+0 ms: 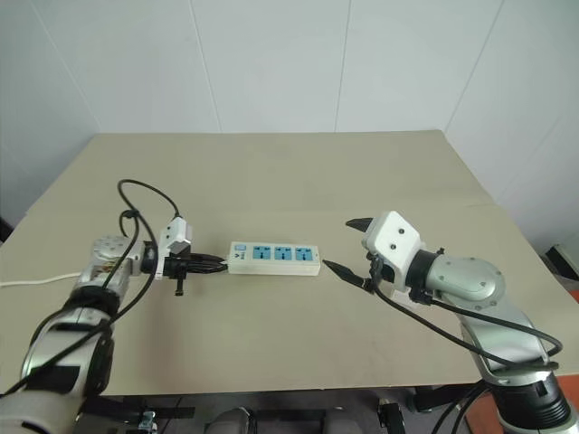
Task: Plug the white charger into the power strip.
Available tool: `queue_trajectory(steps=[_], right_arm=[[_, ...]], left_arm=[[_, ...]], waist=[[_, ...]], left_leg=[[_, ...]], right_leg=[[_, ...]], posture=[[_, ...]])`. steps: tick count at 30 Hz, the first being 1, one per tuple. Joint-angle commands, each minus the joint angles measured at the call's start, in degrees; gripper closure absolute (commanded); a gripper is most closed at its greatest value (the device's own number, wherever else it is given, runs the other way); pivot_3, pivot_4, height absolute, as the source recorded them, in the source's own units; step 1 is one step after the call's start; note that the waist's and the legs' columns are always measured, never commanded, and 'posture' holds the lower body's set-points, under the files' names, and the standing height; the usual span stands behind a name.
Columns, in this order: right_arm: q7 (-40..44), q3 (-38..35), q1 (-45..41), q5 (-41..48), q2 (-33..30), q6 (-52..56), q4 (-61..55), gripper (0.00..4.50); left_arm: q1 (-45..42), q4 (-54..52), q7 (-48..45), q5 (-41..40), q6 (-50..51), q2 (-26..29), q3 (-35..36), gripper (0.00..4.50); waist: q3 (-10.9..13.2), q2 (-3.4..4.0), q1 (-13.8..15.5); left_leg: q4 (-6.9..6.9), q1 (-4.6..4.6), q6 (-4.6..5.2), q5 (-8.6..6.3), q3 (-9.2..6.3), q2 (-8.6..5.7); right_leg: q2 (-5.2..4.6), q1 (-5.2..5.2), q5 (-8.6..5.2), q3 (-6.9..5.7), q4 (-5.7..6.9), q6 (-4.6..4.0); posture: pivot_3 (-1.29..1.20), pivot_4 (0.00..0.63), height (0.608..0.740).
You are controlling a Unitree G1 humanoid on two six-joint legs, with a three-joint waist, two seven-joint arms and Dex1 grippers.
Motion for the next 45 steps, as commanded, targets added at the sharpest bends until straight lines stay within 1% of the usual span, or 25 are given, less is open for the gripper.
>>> queue_trajectory(steps=[1, 3, 5, 8, 11, 13, 14, 18, 23, 25, 27, 30, 31, 32, 34, 36, 38, 40, 45], right_arm=[[0.1, -0.5, -0.9, -0.2, 0.7, -2.2, 0.2, 0.00], [0.4, -0.2, -1.1, -0.4, 1.0, -2.6, 0.8, 0.00], [0.7, 0.3, -1.3, -0.8, 1.3, -3.1, 1.5, 0.00], [1.2, 0.7, -1.7, -1.0, 1.6, -3.6, 2.3, 0.00], [1.5, 1.1, -2.5, -1.3, 2.0, -4.1, 3.3, 0.00], [1.7, 1.3, -2.8, -1.4, 2.1, -4.3, 3.7, 0.00], [1.8, 1.4, -2.9, -1.5, 2.1, -4.4, 3.8, 0.00], [2.2, 1.1, -2.9, -1.6, 2.2, -4.5, 4.0, 0.00], [2.4, 0.7, -2.6, -1.7, 2.2, -4.4, 4.1, 0.00], [2.4, 0.6, -2.6, -1.7, 2.2, -4.4, 4.0, 0.00], [2.4, 0.6, -2.4, -1.6, 2.2, -4.4, 4.0, 0.00], [2.4, 0.7, -2.4, -1.6, 2.3, -4.4, 4.0, 0.00], [2.4, 0.8, -2.4, -1.7, 2.3, -4.4, 3.9, 0.00], [2.4, 0.9, -2.4, -1.6, 2.3, -4.3, 3.8, 0.00], [2.3, 0.9, -2.6, -1.5, 2.3, -4.0, 3.6, 0.00], [2.4, 0.8, -2.6, -1.4, 2.2, -4.0, 3.5, 0.00], [2.4, 0.5, -2.5, -1.3, 2.0, -3.7, 3.0, 0.00], [2.4, 0.3, -2.5, -1.2, 1.9, -3.5, 2.7, 0.00], [1.8, -0.1, -2.7, -1.0, 1.9, -2.4, 1.3, 0.00]], left_arm=[[8.9, -24.5, 4.2, -3.9, 14.7, 2.0, 0.0, 4.48], [13.9, -34.2, 6.9, -4.1, 20.8, 2.9, -1.0, 4.48], [17.6, -41.7, 10.9, -5.4, 28.6, 1.9, -1.0, 4.48], [20.8, -48.4, 14.6, -6.5, 36.6, 1.3, -2.4, 4.48], [22.1, -51.1, 18.2, -6.6, 40.8, 0.7, -3.7, 4.48], [22.3, -51.3, 19.8, -6.9, 41.7, 0.5, -3.9, 3.84], [22.4, -51.6, 19.5, -7.7, 41.6, 0.7, -4.0, 3.58], [22.4, -52.6, 17.0, -11.5, 41.5, 2.6, -3.2, 2.26], [22.2, -52.7, 10.8, -16.7, 41.1, 8.9, -1.4, 0.57], [22.3, -52.3, 8.4, -18.7, 40.6, 11.8, -0.2, 0.05], [22.6, -51.1, 7.4, -19.7, 37.3, 13.0, 1.6, 0.05], [22.6, -47.0, 8.0, -19.8, 30.5, 12.4, 4.2, 0.05], [22.6, -44.6, 6.7, -19.5, 26.3, 12.4, 4.8, 0.05], [22.4, -41.9, 6.0, -19.7, 21.8, 11.5, 5.9, 0.05], [20.8, -35.2, 4.2, -22.4, 14.2, 7.4, 8.5, 0.05], [19.3, -29.3, 1.8, -25.5, 10.2, 3.4, 10.5, 0.05], [17.4, -21.5, -0.5, -25.6, 3.7, -0.1, 11.2, 0.05], [15.6, -15.4, -1.2, -25.3, -1.3, -2.5, 11.6, 0.05], [11.2, -3.3, -3.3, -22.7, -9.9, -5.6, 10.4, 0.05]], waist=[[0.0, 0.00, -0.1], [0.0, 0.00, -0.1], [0.0, 0.00, 0.1], [0.0, 0.00, 0.6], [0.0, 0.00, 0.5], [0.0, 0.00, 0.4], [0.0, 0.00, 0.4], [0.0, 0.00, 0.3], [0.0, 0.00, 0.2], [0.0, -0.01, 0.1], [0.0, 0.00, 0.1], [0.0, 0.00, 0.2], [0.0, 0.00, 0.2], [0.0, 0.00, 0.2], [0.0, 0.01, 0.3], [0.0, 0.00, 0.6], [0.0, -0.01, 0.6], [0.0, -0.01, 0.6], [0.0, -0.02, 0.3]], left_leg=[[-0.02, 0.01, 0.00, 0.00, 0.00, 0.02], [-0.01, 0.02, 0.00, 0.00, 0.00, 0.02], [-0.01, 0.04, 0.00, 0.00, 0.01, 0.02], [0.07, 0.06, 0.00, 0.00, -0.02, 0.02], [0.12, 0.11, -0.01, 0.00, -0.01, 0.01], [0.12, 0.16, -0.01, 0.00, 0.00, 0.01], [0.12, 0.16, -0.01, 0.00, -0.01, 0.02], [0.06, 0.13, 0.00, 0.00, -0.02, 0.02], [0.02, 0.12, 0.00, 0.00, -0.01, 0.02], [0.01, 0.13, -0.01, 0.00, -0.01, 0.02], [0.00, 0.15, 0.00, 0.00, 0.00, 0.03], [0.01, 0.14, -0.01, 0.00, 0.02, 0.03], [0.01, 0.14, 0.00, 0.00, 0.02, 0.03], [0.01, 0.14, 0.00, 0.00, 0.02, 0.03], [0.00, 0.14, 0.00, 0.00, 0.03, 0.03], [0.02, 0.12, 0.00, 0.00, 0.03, 0.02], [0.07, 0.07, 0.00, 0.00, 0.03, 0.02], [0.08, 0.08, 0.00, 0.00, 0.04, 0.00], [0.07, 0.06, 0.00, 0.00, 0.00, 0.00]], right_leg=[[0.00, 0.01, 0.00, 0.01, -0.01, 0.00], [0.00, 0.01, 0.00, 0.00, -0.02, 0.00], [0.00, 0.02, 0.00, 0.00, 0.00, -0.01], [-0.01, 0.08, -0.01, -0.06, 0.03, 0.00], [-0.01, 0.16, -0.09, -0.04, -0.03, 0.14], [-0.01, 0.18, -0.08, -0.03, -0.02, 0.14], [0.00, 0.17, -0.07, -0.03, -0.02, 0.12], [0.01, 0.13, 0.00, -0.03, -0.04, -0.04], [0.00, 0.11, -0.01, -0.02, -0.06, -0.06], [0.00, 0.09, -0.03, -0.03, -0.05, -0.08], [0.00, 0.08, -0.04, -0.03, -0.04, -0.09], [-0.01, 0.08, -0.04, -0.03, -0.06, -0.09], [-0.01, 0.08, -0.04, -0.03, -0.05, -0.10], [-0.01, 0.08, -0.03, -0.03, -0.06, -0.10], [-0.01, 0.09, -0.03, -0.03, -0.07, -0.11], [-0.02, 0.10, -0.02, -0.04, -0.08, -0.11], [-0.02, 0.10, -0.01, -0.05, -0.08, -0.10], [-0.02, 0.12, -0.01, -0.04, -0.08, -0.10], [0.00, 0.11, -0.01, -0.05, -0.08, -0.09]], posture=[[0.00, 0.150, 0.740], [0.00, 0.150, 0.740], [0.00, 0.150, 0.740], [0.00, 0.150, 0.740], [0.00, 0.150, 0.740], [0.00, 0.150, 0.740], [0.00, 0.150, 0.740], [0.00, 0.150, 0.740], [0.00, 0.150, 0.740], [0.00, 0.150, 0.740], [0.00, 0.150, 0.740], [0.00, 0.150, 0.740], [0.00, 0.150, 0.740], [0.00, 0.150, 0.740], [0.00, 0.150, 0.740], [0.00, 0.150, 0.740], [0.00, 0.150, 0.740], [0.00, 0.150, 0.740], [0.00, 0.150, 0.740]])
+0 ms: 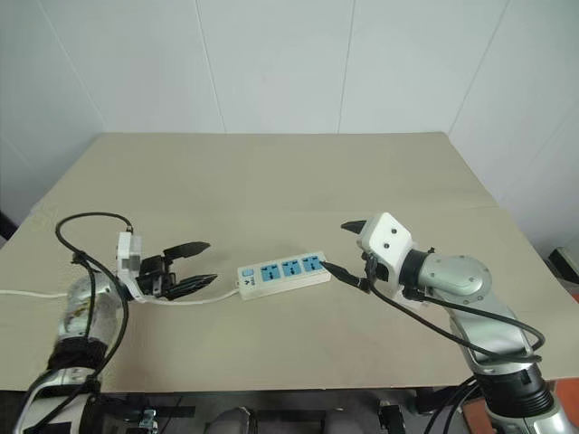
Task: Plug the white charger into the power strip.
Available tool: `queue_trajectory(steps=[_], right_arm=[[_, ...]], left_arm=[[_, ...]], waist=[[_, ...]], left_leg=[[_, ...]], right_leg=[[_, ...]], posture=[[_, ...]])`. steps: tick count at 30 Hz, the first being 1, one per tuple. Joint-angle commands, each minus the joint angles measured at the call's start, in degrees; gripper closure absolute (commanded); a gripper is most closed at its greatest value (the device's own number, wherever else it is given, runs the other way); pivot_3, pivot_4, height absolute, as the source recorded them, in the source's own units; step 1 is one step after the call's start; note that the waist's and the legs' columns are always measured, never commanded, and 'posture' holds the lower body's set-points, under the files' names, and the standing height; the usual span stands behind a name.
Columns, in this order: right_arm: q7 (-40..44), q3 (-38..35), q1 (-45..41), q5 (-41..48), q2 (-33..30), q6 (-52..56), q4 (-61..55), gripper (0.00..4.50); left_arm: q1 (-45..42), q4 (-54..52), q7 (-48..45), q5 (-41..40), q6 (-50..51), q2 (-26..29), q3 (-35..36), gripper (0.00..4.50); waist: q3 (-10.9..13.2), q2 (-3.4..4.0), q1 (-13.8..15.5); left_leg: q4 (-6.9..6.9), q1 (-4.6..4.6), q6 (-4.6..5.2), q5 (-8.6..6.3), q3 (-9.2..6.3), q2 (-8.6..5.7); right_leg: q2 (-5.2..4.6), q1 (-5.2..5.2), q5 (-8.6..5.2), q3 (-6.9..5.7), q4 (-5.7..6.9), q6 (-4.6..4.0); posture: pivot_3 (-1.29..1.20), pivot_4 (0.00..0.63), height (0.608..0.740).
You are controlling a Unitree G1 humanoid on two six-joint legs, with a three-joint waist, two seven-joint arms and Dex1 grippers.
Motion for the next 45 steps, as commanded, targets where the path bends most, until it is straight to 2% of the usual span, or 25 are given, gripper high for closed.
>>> queue_trajectory(steps=[1, 8, 14, 27, 45], right_arm=[[-0.7, -2.1, -0.8, 1.2, -0.2, 0.5, -3.5, 0.00], [-1.4, -2.5, 0.2, 1.1, -0.1, 2.0, -5.4, 0.00], [-2.3, -3.2, 0.9, 1.2, -0.1, 2.9, -6.6, 0.00], [-3.3, -3.0, 1.5, 1.0, 0.5, 3.2, -7.3, 0.00], [-4.1, -3.4, 2.0, 0.9, 1.0, 3.1, -7.6, 0.00]], left_arm=[[-3.6, 6.1, -2.0, 1.6, -7.0, -1.6, -0.4, 0.05], [-7.5, 13.4, -4.9, 3.9, -12.3, -4.7, -2.2, 0.05], [-8.7, 18.2, -3.5, 6.9, -19.2, -6.2, -2.6, 0.05], [-8.2, 20.0, 2.9, 11.7, -21.3, -7.2, -4.4, 0.05], [-10.4, 23.9, 4.2, 13.7, -21.4, -7.9, -5.6, 0.05]], waist=[[0.0, 0.00, 0.0], [0.0, -0.01, 0.0], [0.0, -0.01, -0.1], [0.0, -0.01, -0.1], [0.0, -0.01, 0.0]], left_leg=[[0.00, 0.00, 0.00, 0.00, 0.00, 0.00], [0.00, 0.00, 0.00, 0.00, -0.01, -0.01], [0.00, 0.01, 0.00, 0.00, -0.01, -0.01], [0.00, 0.01, 0.00, 0.00, -0.04, -0.01], [0.01, 0.06, 0.00, 0.00, -0.04, -0.02]], right_leg=[[0.00, 0.00, 0.00, 0.00, 0.00, 0.00], [0.00, 0.01, 0.01, 0.00, 0.01, 0.02], [0.00, 0.01, 0.01, 0.01, 0.01, 0.02], [0.01, 0.02, 0.01, 0.00, 0.02, 0.03], [0.01, 0.05, 0.02, 0.00, 0.04, 0.04]], posture=[[0.00, 0.150, 0.740], [0.00, 0.150, 0.740], [0.00, 0.150, 0.740], [0.00, 0.150, 0.740], [0.00, 0.150, 0.740]])
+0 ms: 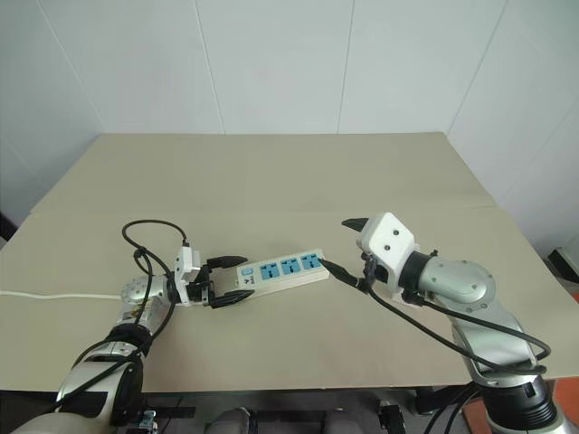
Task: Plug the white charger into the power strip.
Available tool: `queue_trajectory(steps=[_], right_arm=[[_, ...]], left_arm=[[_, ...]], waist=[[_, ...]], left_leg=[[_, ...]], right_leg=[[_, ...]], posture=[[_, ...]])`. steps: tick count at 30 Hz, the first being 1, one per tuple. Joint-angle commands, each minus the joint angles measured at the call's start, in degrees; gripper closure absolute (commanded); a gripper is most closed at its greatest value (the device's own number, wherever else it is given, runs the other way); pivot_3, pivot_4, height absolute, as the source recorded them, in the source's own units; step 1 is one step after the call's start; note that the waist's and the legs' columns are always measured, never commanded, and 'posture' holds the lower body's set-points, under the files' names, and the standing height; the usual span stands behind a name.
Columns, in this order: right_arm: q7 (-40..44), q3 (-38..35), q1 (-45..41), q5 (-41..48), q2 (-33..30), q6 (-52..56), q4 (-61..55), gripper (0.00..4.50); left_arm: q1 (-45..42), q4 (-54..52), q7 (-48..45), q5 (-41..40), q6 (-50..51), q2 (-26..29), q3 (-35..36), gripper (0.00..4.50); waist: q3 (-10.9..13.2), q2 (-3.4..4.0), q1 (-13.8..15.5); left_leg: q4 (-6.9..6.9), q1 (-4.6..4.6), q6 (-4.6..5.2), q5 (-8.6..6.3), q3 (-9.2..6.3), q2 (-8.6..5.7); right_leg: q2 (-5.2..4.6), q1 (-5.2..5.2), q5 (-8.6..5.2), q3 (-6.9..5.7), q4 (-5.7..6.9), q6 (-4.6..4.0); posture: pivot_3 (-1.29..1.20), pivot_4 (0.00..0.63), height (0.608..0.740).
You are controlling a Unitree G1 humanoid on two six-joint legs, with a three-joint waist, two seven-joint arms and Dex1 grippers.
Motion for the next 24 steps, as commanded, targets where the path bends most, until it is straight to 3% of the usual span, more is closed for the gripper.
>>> queue_trajectory(steps=[1, 6, 11, 17, 24], right_arm=[[-0.6, -1.8, 0.0, 0.9, 0.0, 0.1, -2.3, 0.00], [-0.8, -1.9, 0.1, 1.2, 0.0, 0.4, -2.5, 0.00], [-0.8, -2.0, 0.0, 1.3, 0.1, 0.6, -2.6, 0.00], [-0.8, -2.2, -0.1, 1.4, -0.1, 1.0, -2.9, 0.00], [4.3, -7.3, 0.6, 3.7, -9.9, 7.8, -4.0, 0.00]], left_arm=[[-0.9, 1.2, 1.5, 1.0, -0.6, -0.3, -0.4, 0.05], [-1.5, 2.4, 4.5, 2.6, -1.9, -0.5, -1.0, 0.05], [-1.8, 3.4, 4.8, 3.8, -1.7, 0.0, -1.6, 1.20], [-1.8, 2.2, 2.9, 2.4, 0.2, -0.2, -1.3, 1.24], [-1.1, -2.9, -4.7, 0.4, 4.5, 0.4, -1.9, 1.24]], waist=[[0.0, 0.00, 0.0], [0.0, 0.00, 0.0], [0.0, 0.00, 0.0], [0.0, 0.00, 0.0], [0.0, 0.00, 0.1]], left_leg=[[0.00, 0.00, 0.00, 0.00, 0.00, 0.00], [0.00, 0.01, 0.00, 0.00, 0.00, -0.01], [0.00, 0.00, 0.00, 0.00, -0.02, -0.01], [0.00, 0.01, 0.00, 0.00, -0.01, -0.01], [-0.01, -0.12, 0.00, 0.00, 0.00, -0.03]], right_leg=[[0.00, 0.01, 0.00, 0.00, 0.00, 0.00], [0.00, 0.02, 0.00, 0.00, 0.00, 0.00], [0.00, 0.01, 0.00, 0.00, -0.01, 0.00], [0.00, 0.02, 0.00, 0.00, 0.00, 0.00], [-0.03, -0.01, 0.00, -0.01, -0.13, 0.01]], posture=[[0.00, 0.150, 0.740], [0.00, 0.150, 0.740], [0.00, 0.150, 0.740], [0.00, 0.150, 0.740], [0.00, 0.150, 0.740]])
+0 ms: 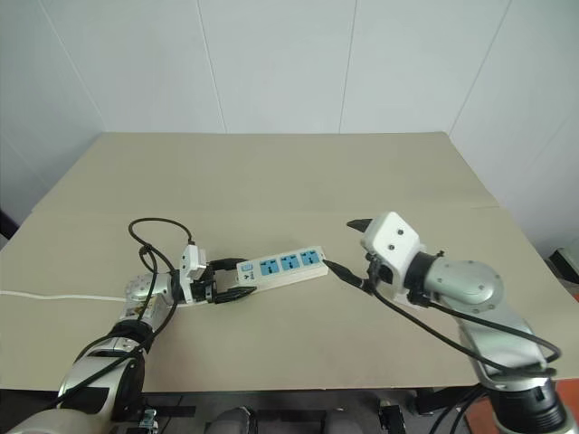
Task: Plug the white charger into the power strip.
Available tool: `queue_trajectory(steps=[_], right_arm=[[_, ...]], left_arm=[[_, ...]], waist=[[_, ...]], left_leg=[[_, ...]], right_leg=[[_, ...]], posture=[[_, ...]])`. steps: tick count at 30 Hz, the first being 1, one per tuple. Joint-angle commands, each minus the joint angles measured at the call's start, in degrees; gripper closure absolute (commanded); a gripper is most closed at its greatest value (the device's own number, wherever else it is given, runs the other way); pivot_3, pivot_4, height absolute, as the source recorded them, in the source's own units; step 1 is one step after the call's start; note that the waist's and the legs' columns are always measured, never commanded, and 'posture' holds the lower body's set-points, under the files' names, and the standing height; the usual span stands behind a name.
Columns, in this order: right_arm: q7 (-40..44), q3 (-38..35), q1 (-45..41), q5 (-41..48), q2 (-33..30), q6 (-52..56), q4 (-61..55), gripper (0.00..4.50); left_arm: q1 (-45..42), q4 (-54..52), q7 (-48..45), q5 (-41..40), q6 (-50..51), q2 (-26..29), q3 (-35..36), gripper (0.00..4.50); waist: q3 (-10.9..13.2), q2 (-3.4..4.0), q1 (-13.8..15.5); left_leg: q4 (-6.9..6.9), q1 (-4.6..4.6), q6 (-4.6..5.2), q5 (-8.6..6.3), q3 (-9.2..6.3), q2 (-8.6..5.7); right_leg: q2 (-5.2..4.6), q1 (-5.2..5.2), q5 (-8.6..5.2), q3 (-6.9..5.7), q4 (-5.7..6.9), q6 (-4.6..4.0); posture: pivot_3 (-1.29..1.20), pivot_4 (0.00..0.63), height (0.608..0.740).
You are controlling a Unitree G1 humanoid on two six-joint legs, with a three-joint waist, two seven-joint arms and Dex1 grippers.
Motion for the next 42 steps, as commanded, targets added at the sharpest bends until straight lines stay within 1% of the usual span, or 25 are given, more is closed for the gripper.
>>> queue_trajectory(steps=[1, 2, 3, 4, 6, 8, 9, 12, 15, 20, 23, 30, 35, 42], right_arm=[[6.3, -3.3, -1.5, 1.7, -8.9, 4.3, -1.1, 0.00], [8.7, -2.6, -2.1, 1.8, -12.1, 5.4, -0.4, 0.00], [12.9, -0.3, -4.0, 1.7, -16.1, 6.5, 1.1, 0.00], [15.6, 1.5, -5.4, 1.7, -18.8, 7.1, 2.2, 0.00], [21.7, 7.7, -9.6, -0.9, -24.0, 7.1, 5.1, 0.00], [25.8, 13.5, -13.6, -4.9, -26.2, 5.7, 8.3, 0.00], [27.8, 16.5, -16.0, -6.9, -26.3, 5.1, 10.2, 0.00], [32.3, 23.4, -22.3, -12.5, -24.7, 3.3, 15.8, 0.00], [34.7, 28.9, -27.7, -17.5, -21.1, 2.9, 21.8, 0.00], [36.9, 33.3, -32.5, -22.8, -16.1, 3.0, 29.8, 0.00], [38.2, 34.2, -33.5, -24.6, -14.7, 3.4, 32.2, 0.00], [39.2, 34.8, -33.1, -28.4, -12.8, 4.6, 34.7, 0.00], [39.2, 34.3, -31.9, -29.0, -12.1, 7.5, 34.0, 0.00], [38.4, 35.1, -30.5, -30.8, -11.5, 9.0, 33.7, 0.00]], left_arm=[[0.3, -3.9, -4.7, -1.2, 2.1, 0.5, -1.1, 1.24], [0.2, -4.4, -5.4, -1.0, 2.1, 0.5, -1.5, 1.24], [0.1, -4.7, -6.4, -0.6, 1.8, 0.7, -2.0, 1.24], [0.0, -4.9, -7.0, -0.3, 1.7, 0.7, -2.4, 1.24], [0.4, -7.1, -7.5, -0.9, 2.4, 1.3, -5.5, 1.24], [0.9, -8.9, -7.6, -2.1, 3.1, 1.5, -7.9, 1.24], [1.0, -9.7, -7.6, -2.8, 3.4, 1.3, -8.5, 1.24], [1.1, -11.2, -7.6, -4.4, 4.0, 1.2, -10.1, 1.24], [1.3, -11.8, -7.6, -4.6, 3.7, 0.9, -10.3, 1.24], [2.3, -12.8, -7.6, -4.4, 3.8, 0.1, -10.0, 1.24], [2.9, -13.7, -7.5, -4.4, 4.2, -0.1, -9.6, 1.24], [3.7, -15.7, -6.8, -4.1, 5.0, 0.0, -9.7, 1.24], [3.8, -16.3, -6.4, -3.9, 5.3, -0.3, -9.9, 1.24], [3.5, -15.9, -6.2, -3.4, 5.0, -0.5, -10.2, 1.24]], waist=[[0.0, 0.00, 0.0], [0.0, 0.02, 0.0], [0.0, 0.02, -0.1], [0.0, 0.02, -0.2], [0.0, 0.02, -0.3], [0.0, 0.02, -0.3], [0.0, 0.02, -0.4], [0.0, 0.02, -0.3], [0.0, 0.02, -0.3], [0.0, 0.02, 0.1], [0.0, 0.03, 0.1], [0.0, 0.03, 0.2], [0.0, 0.03, 0.2], [0.0, 0.03, 0.2]], left_leg=[[-0.01, 0.00, 0.00, 0.00, 0.00, 0.00], [-0.02, 0.00, 0.00, 0.00, 0.00, 0.00], [-0.04, -0.02, 0.00, 0.00, 0.00, -0.01], [-0.05, 0.00, 0.00, 0.00, 0.01, 0.00], [-0.07, 0.07, 0.00, 0.00, 0.02, 0.02], [-0.09, 0.08, 0.00, 0.00, 0.00, 0.06], [-0.10, 0.09, 0.00, 0.00, 0.01, 0.06], [-0.06, -0.03, 0.00, 0.00, 0.05, 0.05], [-0.05, -0.15, 0.00, 0.00, 0.06, 0.04], [-0.05, -0.34, 0.00, 0.00, 0.05, 0.02], [-0.02, -0.54, 0.00, 0.00, 0.05, 0.00], [0.01, -0.53, 0.00, 0.00, 0.05, 0.00], [0.06, -0.52, 0.00, 0.01, 0.05, 0.00], [0.06, -0.53, 0.00, 0.00, 0.05, 0.00]], right_leg=[[0.00, -0.01, 0.00, 0.00, -0.02, 0.00], [0.00, -0.02, 0.00, -0.01, -0.02, 0.00], [-0.01, -0.04, 0.00, 0.00, -0.03, 0.00], [-0.01, -0.05, 0.00, -0.01, -0.03, 0.00], [0.00, -0.04, -0.01, 0.00, 0.00, -0.02], [0.03, -0.05, -0.05, 0.00, -0.02, 0.03], [0.02, -0.06, -0.06, 0.00, -0.02, 0.04], [0.00, -0.17, -0.09, 0.03, -0.02, 0.10], [0.01, -0.32, -0.01, 0.04, 0.03, -0.02], [0.01, -0.52, -0.01, 0.03, 0.08, -0.01], [-0.01, -0.71, 0.00, 0.03, 0.13, -0.02], [0.00, -0.73, 0.01, 0.03, 0.22, -0.03], [0.00, -0.73, 0.01, 0.03, 0.28, -0.04], [0.00, -0.72, 0.01, 0.03, 0.27, -0.04]], posture=[[0.00, 0.150, 0.740], [0.00, 0.150, 0.740], [0.00, 0.150, 0.740], [0.00, 0.150, 0.740], [0.00, 0.150, 0.740], [0.00, 0.150, 0.740], [0.00, 0.150, 0.740], [0.00, 0.150, 0.740], [0.00, 0.150, 0.740], [0.00, 0.150, 0.740], [0.00, 0.150, 0.740], [0.00, 0.150, 0.740], [0.00, 0.150, 0.740], [0.00, 0.150, 0.740]])
